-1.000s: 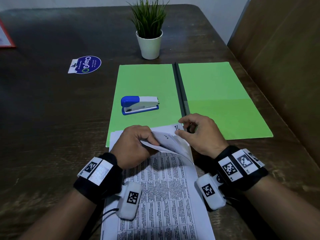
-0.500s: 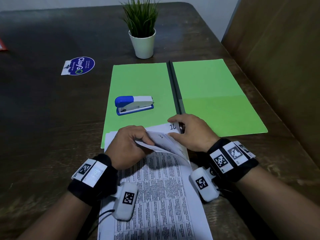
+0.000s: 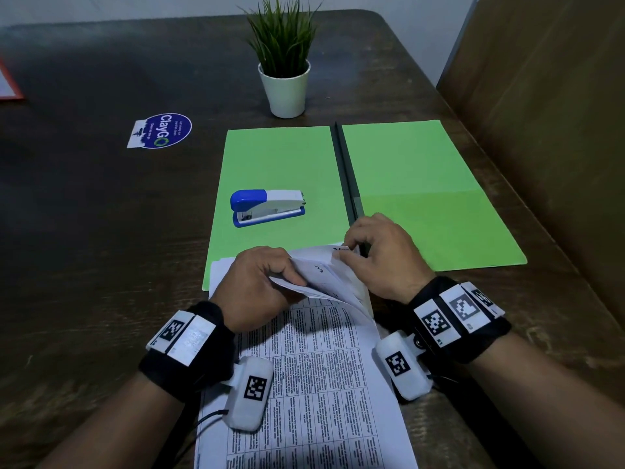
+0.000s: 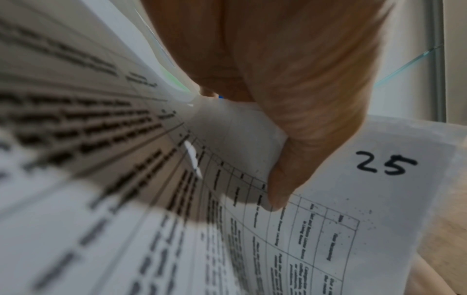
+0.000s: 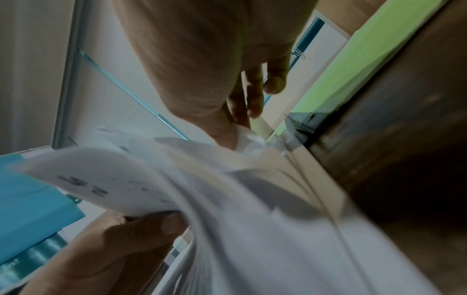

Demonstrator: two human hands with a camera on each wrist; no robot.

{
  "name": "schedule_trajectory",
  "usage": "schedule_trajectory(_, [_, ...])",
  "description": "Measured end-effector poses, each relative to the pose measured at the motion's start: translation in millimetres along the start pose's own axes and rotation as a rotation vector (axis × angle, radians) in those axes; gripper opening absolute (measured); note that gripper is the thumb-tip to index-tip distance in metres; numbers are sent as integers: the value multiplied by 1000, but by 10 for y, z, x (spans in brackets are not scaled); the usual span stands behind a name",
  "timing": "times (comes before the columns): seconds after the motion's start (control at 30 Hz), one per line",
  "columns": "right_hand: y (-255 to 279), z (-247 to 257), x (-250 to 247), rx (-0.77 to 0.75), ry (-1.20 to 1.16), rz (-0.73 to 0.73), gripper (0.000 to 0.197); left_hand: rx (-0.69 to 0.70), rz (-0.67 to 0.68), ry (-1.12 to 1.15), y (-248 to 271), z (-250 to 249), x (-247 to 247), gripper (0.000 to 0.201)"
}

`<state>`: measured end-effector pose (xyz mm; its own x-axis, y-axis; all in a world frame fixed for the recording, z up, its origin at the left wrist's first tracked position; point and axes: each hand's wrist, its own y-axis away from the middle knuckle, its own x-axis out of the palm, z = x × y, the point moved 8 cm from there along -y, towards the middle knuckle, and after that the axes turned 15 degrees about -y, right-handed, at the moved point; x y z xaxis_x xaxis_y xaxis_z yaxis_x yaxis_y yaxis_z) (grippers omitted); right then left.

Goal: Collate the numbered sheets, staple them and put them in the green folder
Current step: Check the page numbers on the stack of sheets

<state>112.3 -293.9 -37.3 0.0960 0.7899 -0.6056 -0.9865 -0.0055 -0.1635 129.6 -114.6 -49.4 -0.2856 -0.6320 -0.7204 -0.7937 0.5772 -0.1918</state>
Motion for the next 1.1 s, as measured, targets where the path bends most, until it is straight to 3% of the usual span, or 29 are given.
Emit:
schedule_trajectory(0.17, [43, -18, 76, 70, -79, 114, 21, -27, -27, -117, 6, 76, -12, 26])
schedule_trajectory(0.23, [83, -34, 105, 99, -96, 160, 21, -53, 7, -157, 2, 115, 8, 19])
schedule_trajectory(0.33, [127, 7, 102, 95, -103, 168, 18, -54, 19, -140, 1, 99, 12, 10])
schedule_trajectory(0.47, [161, 116, 123, 31, -116, 183, 17, -70, -14, -14, 9, 68, -15, 17])
schedule_trajectory(0.53, [174, 145, 148, 12, -127, 223, 21, -71, -5, 11, 10, 61, -16, 7])
schedule_trajectory(0.63, [213, 192, 228, -2, -147, 316, 36, -43, 10, -30, 3, 33, -8, 8])
schedule_trajectory(0.77, [139, 122, 136, 57, -385, 168, 44, -7, 9, -29, 9, -21, -1, 16])
schedule_trajectory(0.87, [45, -76, 37, 88, -84, 74, 24, -26, 6, -17, 4, 16, 3, 11])
schedule_trajectory(1.0, [40, -179, 136, 138, 143, 227, 52, -36, 5, -10, 1, 30, 8, 10])
schedule_trajectory(1.1, [36, -145, 143, 125, 166, 229, 52, -35, 11, -6, 6, 40, 7, 11])
